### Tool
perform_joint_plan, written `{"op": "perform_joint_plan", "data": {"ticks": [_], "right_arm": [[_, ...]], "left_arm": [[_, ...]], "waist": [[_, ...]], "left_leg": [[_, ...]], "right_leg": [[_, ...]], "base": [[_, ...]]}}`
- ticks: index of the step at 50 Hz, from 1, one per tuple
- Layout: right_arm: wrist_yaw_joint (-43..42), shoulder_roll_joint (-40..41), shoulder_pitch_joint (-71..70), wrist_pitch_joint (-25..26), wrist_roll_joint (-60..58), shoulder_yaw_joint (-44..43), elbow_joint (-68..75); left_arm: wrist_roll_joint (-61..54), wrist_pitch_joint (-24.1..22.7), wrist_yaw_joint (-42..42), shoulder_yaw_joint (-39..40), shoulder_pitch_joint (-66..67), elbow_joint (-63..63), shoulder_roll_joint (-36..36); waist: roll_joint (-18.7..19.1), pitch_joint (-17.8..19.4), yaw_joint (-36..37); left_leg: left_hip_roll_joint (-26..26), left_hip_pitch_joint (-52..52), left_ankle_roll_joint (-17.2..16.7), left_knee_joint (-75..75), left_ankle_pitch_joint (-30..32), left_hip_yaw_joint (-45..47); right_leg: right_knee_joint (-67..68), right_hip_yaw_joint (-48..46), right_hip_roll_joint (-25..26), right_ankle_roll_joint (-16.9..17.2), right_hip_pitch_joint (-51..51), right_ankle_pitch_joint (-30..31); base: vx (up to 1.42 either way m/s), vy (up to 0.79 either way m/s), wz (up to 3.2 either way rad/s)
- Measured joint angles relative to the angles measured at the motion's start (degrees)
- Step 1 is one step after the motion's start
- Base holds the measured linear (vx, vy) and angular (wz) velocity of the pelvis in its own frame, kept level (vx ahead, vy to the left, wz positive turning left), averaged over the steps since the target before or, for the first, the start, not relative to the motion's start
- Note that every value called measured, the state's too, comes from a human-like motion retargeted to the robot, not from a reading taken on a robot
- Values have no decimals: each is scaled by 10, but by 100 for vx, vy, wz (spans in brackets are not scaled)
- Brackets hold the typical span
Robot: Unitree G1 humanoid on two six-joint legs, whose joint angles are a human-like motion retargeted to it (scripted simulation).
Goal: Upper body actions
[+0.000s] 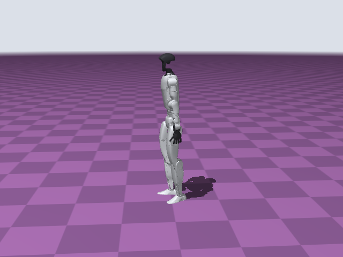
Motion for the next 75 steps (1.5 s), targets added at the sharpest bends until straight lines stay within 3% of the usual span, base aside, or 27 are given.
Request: {"op": "perform_joint_plan", "data": {"ticks": [7, 15, 18, 21, 24, 25, 27, 33, 37, 41, 43, 45, 48, 50, 52, 55, 60, 65, 68, 70, 72, 73, 75], "right_arm": [[-17, -23, 24, -3, 20, -3, 30], [-20, -27, 20, -10, 103, -7, 35], [-28, -18, 2, -11, 160, 24, 35], [-11, 8, -56, 0, 185, 75, 35], [79, 45, -150, 10, 170, 112, 25], [114, 58, -180, 12, 163, 116, 9], [162, 82, -220, -5, 160, 129, -46], [164, 109, -298, -51, 127, 124, -127], [168, 109, -285, -69, 101, 131, -136], [129, 95, -194, -67, 39, 113, -111], [101, 77, -141, -56, 19, 91, -83], [67, 49, -93, -37, -4, 57, -41], [21, -11, -58, 2, -13, 12, 24], [-11, -47, -15, 25, 5, -6, 35], [-31, -71, 30, 52, 40, -18, 35], [-41, -89, 81, 90, 87, -43, 35], [-94, -85, 142, 43, 153, -78, 35], [-70, -60, 81, 61, 149, -7, 35], [-36, -26, 1, 70, 111, 69, 35], [-6, 9, -64, 63, 82, 116, 35], [48, 51, -139, 43, 65, 133, 2], [83, 68, -166, 29, 64, 138, -42], [137, 91, -223, -8, 61, 150, -125]], "left_arm": [[5, 0, 2, -18, -27, 4, 2], [6, 5, -10, -2, -18, -20, 8], [14, 12, 14, 10, 18, -19, 7], [7, 26, 39, 32, 70, 10, 2], [8, 53, 50, 53, 104, 50, 6], [13, 61, 49, 59, 109, 63, 10], [19, 66, 42, 60, 133, 75, 20], [10, 102, 29, 86, 192, 75, 46], [-41, 92, 37, 98, 185, 75, 51], [-62, 90, 43, 64, 145, 75, 47], [-69, 75, 56, 38, 100, 75, 39], [-79, 45, 77, 5, 46, 75, 22], [-84, 28, 59, -29, -74, 51, -5], [-81, 19, 36, -46, -133, 5, -19], [-91, 15, 11, -78, -198, -43, -15], [-22, 7, 9, -52, -260, -110, -10], [-21, -25, 62, -93, -257, -122, -17], [-2, -3, 58, -75, -144, -78, -11], [-11, 22, 36, -42, -39, -25, 1], [-5, 48, 17, -4, 36, 10, 13], [-7, 74, -1, 17, 75, 54, 37], [-9, 86, 2, 28, 91, 70, 49], [-31, 112, 6, 46, 132, 75, 67]], "waist": [[2, -9, 11], [12, 5, -13], [7, -2, 6], [-10, -15, 50], [-27, -8, 59], [-27, -3, 62], [-33, 3, 88], [-60, 9, 136], [-47, -3, 111], [-33, -34, 83], [-22, -30, 75], [-4, -18, 64], [35, -3, 10], [48, 6, -19], [59, 21, -44], [42, 60, -40], [44, 33, -13], [29, 22, -7], [12, 22, 4], [-15, 12, 36], [-45, 17, 69], [-44, 23, 72], [-44, 37, 77]], "left_leg": [[-12, 9, 22, -29, 1, 18], [-3, 19, 26, -26, -2, 26], [4, 14, 14, 6, -19, 41], [20, -32, -16, 105, -22, 69], [66, -146, -41, 317, 73, 62], [97, -199, -33, 406, 104, 55], [77, -296, -8, 509, 119, -9], [123, -359, 37, 611, 31, 61], [80, -305, -3, 530, 63, 32], [25, -164, -19, 303, 83, 18], [-9, -73, -7, 168, 10, 16], [-20, 5, 32, 37, -8, 48], [12, 19, 27, -35, 27, 61], [11, -1, 39, -41, 36, 18], [28, -12, 40, -35, 36, 16], [25, 0, 45, -27, 32, 15], [33, 7, 39, -28, 26, 19], [11, 26, 33, -2, -4, 36], [0, 29, 19, 55, -20, 46], [5, 16, 1, 131, 19, 106], [55, -95, -12, 332, 104, 102], [82, -168, 2, 428, 128, 63], [107, -275, 33, 568, 106, 25]], "right_leg": [[26, 31, 2, 5, -34, 27], [64, 55, 28, 17, -14, -8], [51, 33, 18, 6, 3, -19], [24, 37, -1, -14, -2, -11], [9, 38, -32, -12, -16, 2], [1, 28, -38, -10, -19, 7], [-9, 27, -42, -12, -22, 14], [3, 35, -58, -24, -26, -1], [-4, 14, -45, -20, 3, -17], [20, -13, -30, -11, 24, -46], [58, -26, -18, -7, 31, -64], [122, -42, -5, -4, 28, -44], [330, -90, -50, -3, -78, 99], [457, -8, -34, -20, -188, 159], [534, 0, -33, -36, -251, 123], [595, 0, -52, -72, -292, 93], [513, 36, 1, -40, -267, 102], [245, 61, 30, 7, -97, 124], [96, -15, 17, -10, 10, -21], [35, 8, 1, -36, 29, -20], [15, 26, -36, -26, 18, -3], [6, 12, -36, -26, 11, 5], [-10, -5, -34, -27, 1, 20]], "base": [[-1, 14, -64], [-2, 2, -15], [4, -5, -43], [-4, -4, -78], [-30, -11, 52], [-35, -16, 80], [-21, -17, 49], [1, -10, 35], [16, 2, 65], [37, 9, 40], [27, 12, -2], [19, 16, 1], [-17, 24, 27], [-18, 18, 4], [-16, 11, -1], [-11, -2, -28], [17, -8, -36], [14, -4, -26], [13, -10, -31], [6, -14, -105], [-31, -27, -26], [-42, -39, 70], [-39, -32, 71]]}}
